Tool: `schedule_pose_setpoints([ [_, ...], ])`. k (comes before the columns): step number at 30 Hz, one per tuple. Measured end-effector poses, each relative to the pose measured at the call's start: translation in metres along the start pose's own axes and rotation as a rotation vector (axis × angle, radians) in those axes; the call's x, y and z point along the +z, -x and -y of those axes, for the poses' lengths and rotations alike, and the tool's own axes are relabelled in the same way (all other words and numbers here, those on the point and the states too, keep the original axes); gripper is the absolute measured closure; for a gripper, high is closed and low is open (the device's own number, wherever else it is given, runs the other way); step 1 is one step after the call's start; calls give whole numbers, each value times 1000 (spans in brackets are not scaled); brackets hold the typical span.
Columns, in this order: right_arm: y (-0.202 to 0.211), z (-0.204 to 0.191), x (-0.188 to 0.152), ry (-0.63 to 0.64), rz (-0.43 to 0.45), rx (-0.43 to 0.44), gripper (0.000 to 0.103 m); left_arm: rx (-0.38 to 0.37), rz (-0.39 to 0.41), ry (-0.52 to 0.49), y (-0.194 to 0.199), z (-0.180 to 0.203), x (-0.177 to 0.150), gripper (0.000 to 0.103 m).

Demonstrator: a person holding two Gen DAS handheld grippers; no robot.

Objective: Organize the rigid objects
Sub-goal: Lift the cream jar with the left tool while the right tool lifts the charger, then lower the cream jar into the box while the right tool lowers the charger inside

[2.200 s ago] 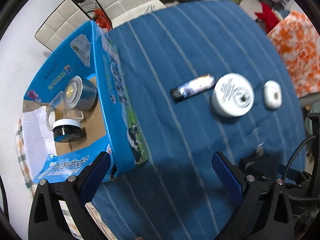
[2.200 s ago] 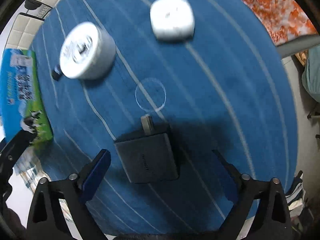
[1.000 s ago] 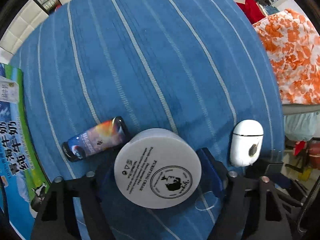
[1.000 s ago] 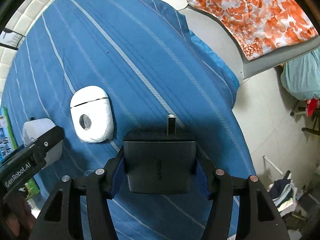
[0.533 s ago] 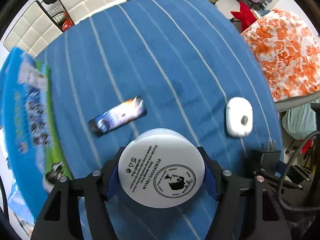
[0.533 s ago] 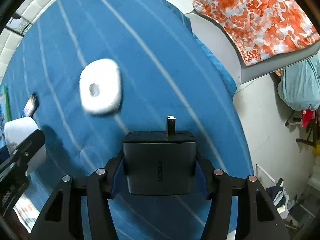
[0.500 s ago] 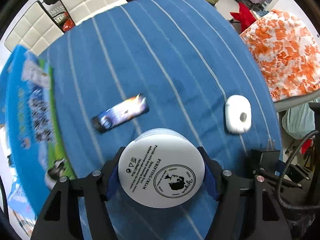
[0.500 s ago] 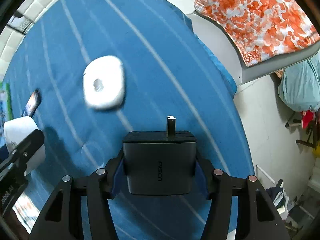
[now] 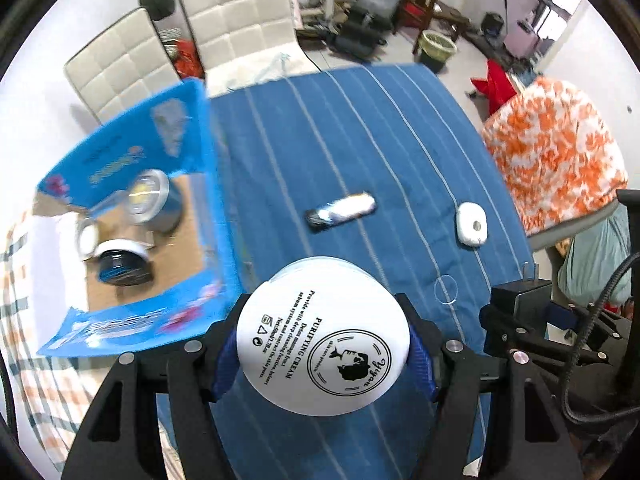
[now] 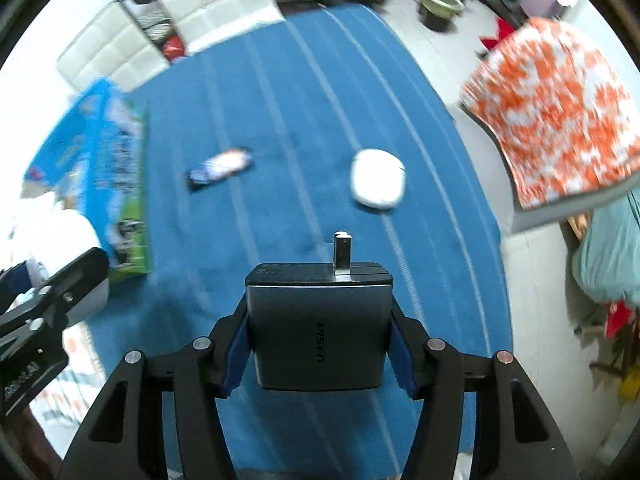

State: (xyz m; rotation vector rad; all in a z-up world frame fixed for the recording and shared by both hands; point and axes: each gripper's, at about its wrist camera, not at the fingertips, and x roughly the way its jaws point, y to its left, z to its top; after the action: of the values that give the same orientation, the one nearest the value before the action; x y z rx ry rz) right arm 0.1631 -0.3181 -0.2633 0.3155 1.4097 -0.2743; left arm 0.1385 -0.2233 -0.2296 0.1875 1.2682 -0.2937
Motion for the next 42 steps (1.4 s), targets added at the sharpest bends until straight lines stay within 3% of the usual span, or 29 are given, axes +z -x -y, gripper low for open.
schedule_pose_setpoints([
  [12,75,-121,-4,178,117,132,42,64,132,113,88,-90,-19,37],
  [22,115,-185,-16,262,175,195,42,114,203,169,133,-142,-31,37],
  [33,123,-222,-19,272,174,229,42,96,220,221,145,-185,-40,37],
  [38,98,-232,-3,242,129,225,42,80,194,298,130,-228,-38,36],
  [42,64,-244,18,210,81,216,42,66,125,369,95,-267,-33,36],
])
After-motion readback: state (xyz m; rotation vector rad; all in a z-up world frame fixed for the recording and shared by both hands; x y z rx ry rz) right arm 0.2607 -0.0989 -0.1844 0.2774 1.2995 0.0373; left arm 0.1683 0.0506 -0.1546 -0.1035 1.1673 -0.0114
